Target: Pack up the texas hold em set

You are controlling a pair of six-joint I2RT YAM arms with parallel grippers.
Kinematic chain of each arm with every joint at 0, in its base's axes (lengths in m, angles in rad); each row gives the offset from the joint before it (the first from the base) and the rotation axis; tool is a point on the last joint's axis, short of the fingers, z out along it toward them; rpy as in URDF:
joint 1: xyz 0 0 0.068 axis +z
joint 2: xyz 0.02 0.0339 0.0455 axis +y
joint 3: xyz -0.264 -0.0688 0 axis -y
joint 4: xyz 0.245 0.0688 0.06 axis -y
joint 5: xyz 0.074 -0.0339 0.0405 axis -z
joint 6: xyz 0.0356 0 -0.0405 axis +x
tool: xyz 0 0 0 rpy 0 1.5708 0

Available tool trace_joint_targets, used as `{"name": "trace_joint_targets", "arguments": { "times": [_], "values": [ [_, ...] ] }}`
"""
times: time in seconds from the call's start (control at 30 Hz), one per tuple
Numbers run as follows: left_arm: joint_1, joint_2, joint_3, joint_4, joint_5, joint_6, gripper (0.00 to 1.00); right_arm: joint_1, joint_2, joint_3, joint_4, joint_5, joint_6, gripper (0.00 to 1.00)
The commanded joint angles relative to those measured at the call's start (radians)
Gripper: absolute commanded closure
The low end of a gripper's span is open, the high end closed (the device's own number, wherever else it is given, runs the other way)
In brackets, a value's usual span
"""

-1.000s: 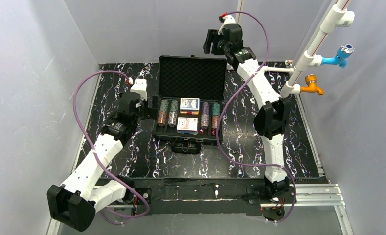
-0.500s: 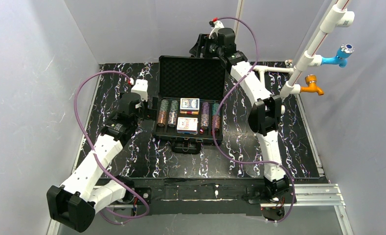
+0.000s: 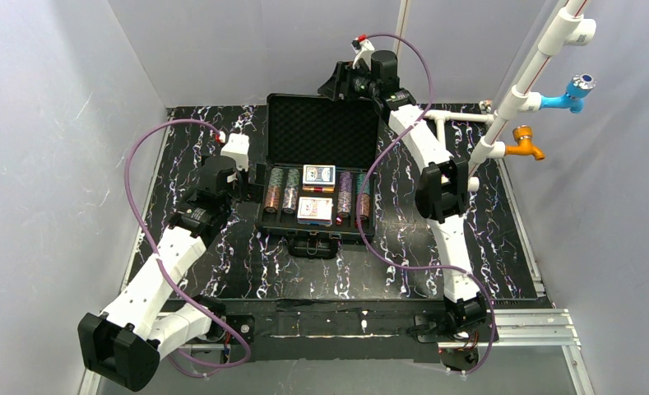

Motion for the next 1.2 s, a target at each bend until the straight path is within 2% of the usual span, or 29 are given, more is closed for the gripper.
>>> {"name": "trace_joint_targets", "arguments": {
  "times": [0.0, 0.27, 0.57, 0.7, 0.87, 1.17],
  "values": [
    [-0.003, -0.017, 0.02, -0.009, -0.004, 0.025, 0.02, 0.005, 0.015, 0.063, 0.088, -0.141, -0.032, 0.25],
    [-0.003, -0.014, 0.022, -0.013, -0.004, 0.033, 0.02, 0.005, 0.03, 0.084, 0.116, -0.234, -0.062, 0.25],
    [-0.002, -0.019, 0.023, -0.017, -0.003, 0.035, 0.02, 0.004, 0.034, 0.081, 0.056, -0.102, -0.149, 0.24],
    [-0.004, -0.019, 0.024, -0.017, -0.001, 0.035, 0.02, 0.006, 0.043, 0.082, 0.038, -0.091, -0.177, 0.24],
    [-0.003, -0.016, 0.025, -0.019, 0.0, 0.035, 0.02, 0.018, 0.038, 0.079, -0.001, -0.17, -0.241, 0.25],
    [-0.002, -0.013, 0.028, -0.023, 0.0, 0.038, 0.02, 0.036, 0.012, 0.057, 0.024, -0.324, -0.25, 0.26]
  ]
}}
